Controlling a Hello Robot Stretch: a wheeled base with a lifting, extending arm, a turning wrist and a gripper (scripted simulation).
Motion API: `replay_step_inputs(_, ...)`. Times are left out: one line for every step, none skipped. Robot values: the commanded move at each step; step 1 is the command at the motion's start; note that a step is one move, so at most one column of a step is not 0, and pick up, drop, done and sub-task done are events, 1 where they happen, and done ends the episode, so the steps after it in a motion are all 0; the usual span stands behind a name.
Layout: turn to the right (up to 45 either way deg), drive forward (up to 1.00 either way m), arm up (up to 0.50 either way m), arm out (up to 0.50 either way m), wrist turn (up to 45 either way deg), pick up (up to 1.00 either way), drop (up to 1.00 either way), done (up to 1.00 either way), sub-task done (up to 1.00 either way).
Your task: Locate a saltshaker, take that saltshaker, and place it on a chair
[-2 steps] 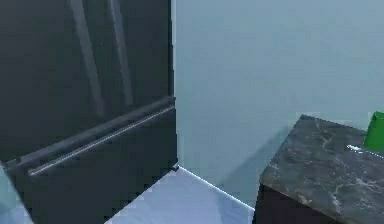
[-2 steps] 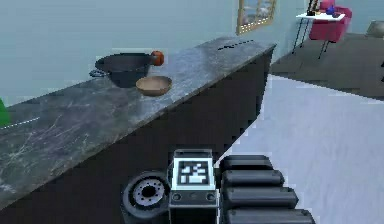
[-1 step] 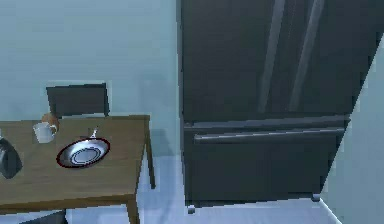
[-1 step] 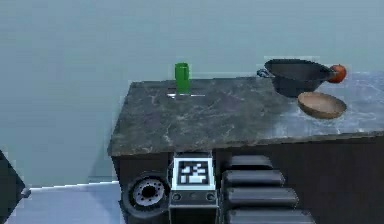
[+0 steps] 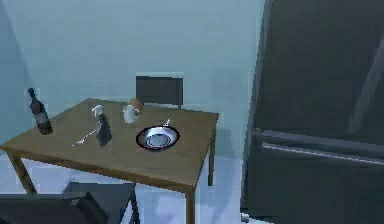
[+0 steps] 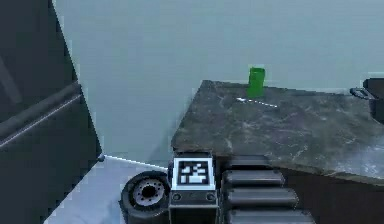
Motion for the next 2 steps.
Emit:
replay_step_inputs(45.0,0.0,0.0,0.0,0.0,0.0,0.0,0.0,0.0)
replay_step_inputs(45.0,0.0,0.0,0.0,0.0,0.0,0.0,0.0,0.0)
